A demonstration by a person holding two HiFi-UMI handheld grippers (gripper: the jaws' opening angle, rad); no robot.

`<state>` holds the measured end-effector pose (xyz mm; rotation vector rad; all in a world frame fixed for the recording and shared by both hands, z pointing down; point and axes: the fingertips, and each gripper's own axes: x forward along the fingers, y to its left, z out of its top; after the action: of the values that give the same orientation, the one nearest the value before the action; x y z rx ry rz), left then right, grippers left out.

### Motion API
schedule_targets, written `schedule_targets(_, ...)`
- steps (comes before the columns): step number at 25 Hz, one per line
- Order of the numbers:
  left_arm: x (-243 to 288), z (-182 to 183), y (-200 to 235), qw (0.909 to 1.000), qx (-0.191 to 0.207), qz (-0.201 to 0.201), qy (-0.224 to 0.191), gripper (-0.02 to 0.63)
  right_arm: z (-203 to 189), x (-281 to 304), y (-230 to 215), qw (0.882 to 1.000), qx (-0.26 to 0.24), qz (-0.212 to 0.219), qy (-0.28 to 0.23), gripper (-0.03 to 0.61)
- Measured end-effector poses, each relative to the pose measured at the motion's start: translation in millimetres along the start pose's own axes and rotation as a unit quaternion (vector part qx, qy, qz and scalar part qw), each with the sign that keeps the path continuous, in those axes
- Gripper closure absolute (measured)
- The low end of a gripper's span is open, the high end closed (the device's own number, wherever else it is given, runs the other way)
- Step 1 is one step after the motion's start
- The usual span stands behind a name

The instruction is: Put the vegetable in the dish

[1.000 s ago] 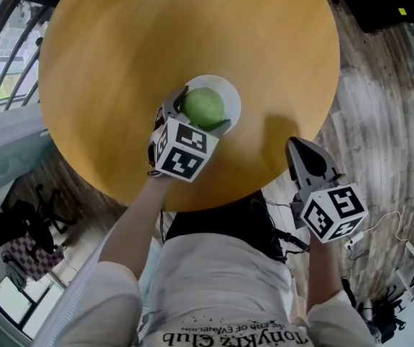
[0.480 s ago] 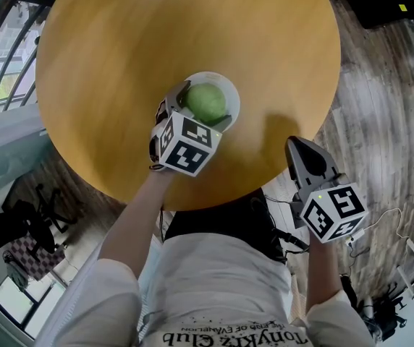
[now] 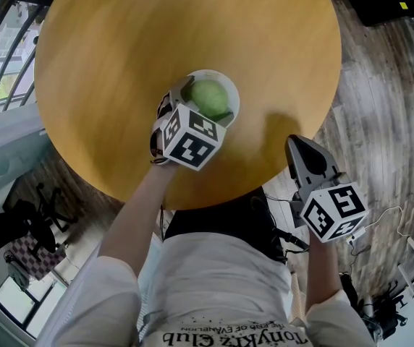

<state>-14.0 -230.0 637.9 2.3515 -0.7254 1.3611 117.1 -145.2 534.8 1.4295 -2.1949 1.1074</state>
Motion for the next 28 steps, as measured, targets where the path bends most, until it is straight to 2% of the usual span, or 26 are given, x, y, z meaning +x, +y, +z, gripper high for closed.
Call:
schedule_targets(9,2,1,-1,1.0000,-0.001,-0.007,0.005,0.115,-1,0,-1,1.000,0.002,0.002,-0.001,0.562)
schedule_targets(18,0,3,0,0.9999,0.016,0.003,-0.002,0.114,-1,-1,1,1.000,-0.001,0.005,0.001,0.561)
schedule_targets(28,-48,21,-3,0.9987,-0.009,0.015,-0.048,0.115,14,-17,10,0.999,-0.029,0.016,-0.003,0.562)
